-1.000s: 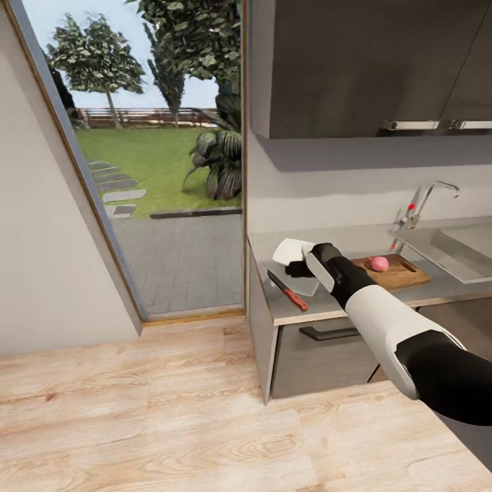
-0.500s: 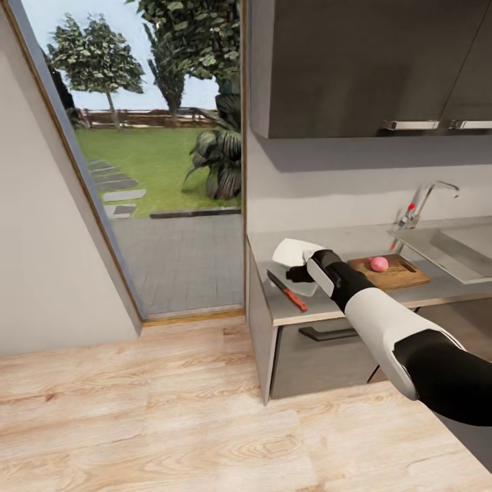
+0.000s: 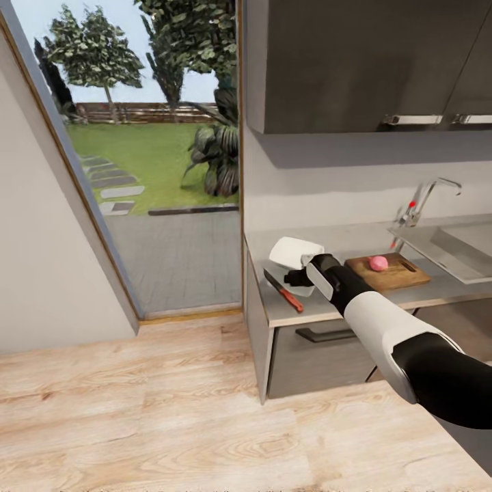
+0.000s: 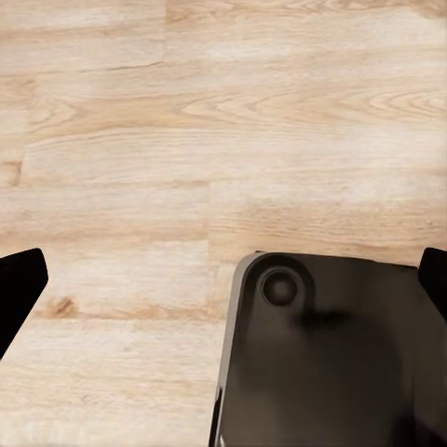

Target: In the kitchen, take the Vidalia onion out of the sink, dice it on the chopping board with the paring knife, put the diced onion into the bowl on the countertop, then place both the paring knife and the chopping board into the sink.

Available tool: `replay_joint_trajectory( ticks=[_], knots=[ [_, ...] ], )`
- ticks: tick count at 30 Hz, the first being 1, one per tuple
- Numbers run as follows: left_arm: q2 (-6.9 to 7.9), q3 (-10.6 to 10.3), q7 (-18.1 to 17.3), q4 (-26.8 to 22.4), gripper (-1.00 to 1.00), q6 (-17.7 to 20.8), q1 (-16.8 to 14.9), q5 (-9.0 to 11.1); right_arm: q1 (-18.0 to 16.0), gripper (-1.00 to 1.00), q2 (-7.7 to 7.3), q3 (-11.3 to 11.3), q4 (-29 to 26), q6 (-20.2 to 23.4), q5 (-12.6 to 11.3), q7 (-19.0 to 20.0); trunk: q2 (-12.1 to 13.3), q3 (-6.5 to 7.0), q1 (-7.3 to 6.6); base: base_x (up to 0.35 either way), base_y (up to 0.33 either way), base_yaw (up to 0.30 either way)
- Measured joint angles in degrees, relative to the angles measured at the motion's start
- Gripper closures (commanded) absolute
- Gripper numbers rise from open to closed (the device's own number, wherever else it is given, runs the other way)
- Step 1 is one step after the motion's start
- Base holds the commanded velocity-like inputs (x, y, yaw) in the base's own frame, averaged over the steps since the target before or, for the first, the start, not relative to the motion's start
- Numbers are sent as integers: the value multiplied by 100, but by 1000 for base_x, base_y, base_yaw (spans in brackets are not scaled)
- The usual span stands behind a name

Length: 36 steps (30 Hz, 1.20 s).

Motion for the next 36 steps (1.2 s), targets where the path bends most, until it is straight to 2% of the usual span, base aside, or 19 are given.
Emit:
replay_joint_trajectory(
  ticks=[36],
  knots=[
    [0,0,-1,0,-100,0,-2,0,7,-100,13,0,10,0,2,1,0,-290,0,0,0,0]
  ],
)
